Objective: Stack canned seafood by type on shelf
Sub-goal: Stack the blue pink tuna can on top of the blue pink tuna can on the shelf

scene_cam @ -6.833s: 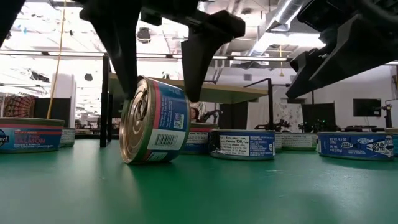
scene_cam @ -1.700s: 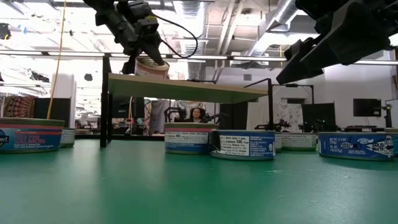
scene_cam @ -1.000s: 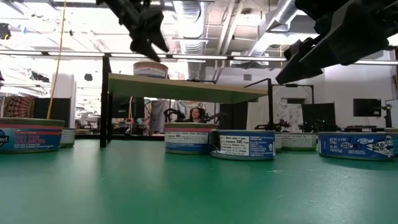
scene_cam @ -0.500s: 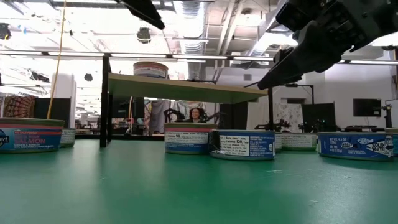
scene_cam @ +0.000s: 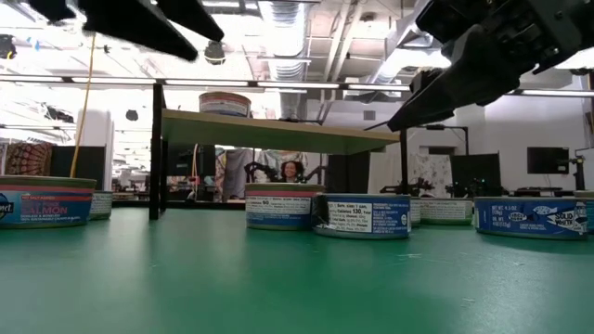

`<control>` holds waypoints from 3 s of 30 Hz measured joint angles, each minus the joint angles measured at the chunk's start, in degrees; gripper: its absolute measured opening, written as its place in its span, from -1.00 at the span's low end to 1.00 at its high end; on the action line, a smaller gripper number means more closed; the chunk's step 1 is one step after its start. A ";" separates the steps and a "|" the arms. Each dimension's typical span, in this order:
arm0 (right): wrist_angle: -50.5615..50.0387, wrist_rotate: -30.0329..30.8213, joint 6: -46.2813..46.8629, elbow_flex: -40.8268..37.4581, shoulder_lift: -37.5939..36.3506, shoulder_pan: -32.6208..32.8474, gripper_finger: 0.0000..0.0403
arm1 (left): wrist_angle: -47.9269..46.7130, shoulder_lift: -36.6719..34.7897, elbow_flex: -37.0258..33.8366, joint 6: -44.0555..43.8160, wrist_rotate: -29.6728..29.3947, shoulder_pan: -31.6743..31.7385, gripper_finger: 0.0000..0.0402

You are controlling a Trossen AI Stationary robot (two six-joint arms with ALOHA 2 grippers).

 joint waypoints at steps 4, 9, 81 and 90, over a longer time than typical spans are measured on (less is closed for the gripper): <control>-7.21 0.03 0.77 0.56 -2.17 -0.02 0.31 | 4.27 7.13 2.56 3.39 -1.33 -0.41 0.78; -11.88 2.43 2.84 1.08 -8.41 2.02 0.31 | 3.91 15.65 6.63 3.72 1.15 0.60 0.78; -3.69 7.83 2.15 -4.22 -9.66 5.14 0.31 | -24.74 30.52 32.25 -13.65 32.03 7.77 -0.94; -8.51 7.72 3.00 -4.22 -10.50 7.01 0.31 | -27.17 30.47 41.51 -13.90 31.99 11.98 -0.22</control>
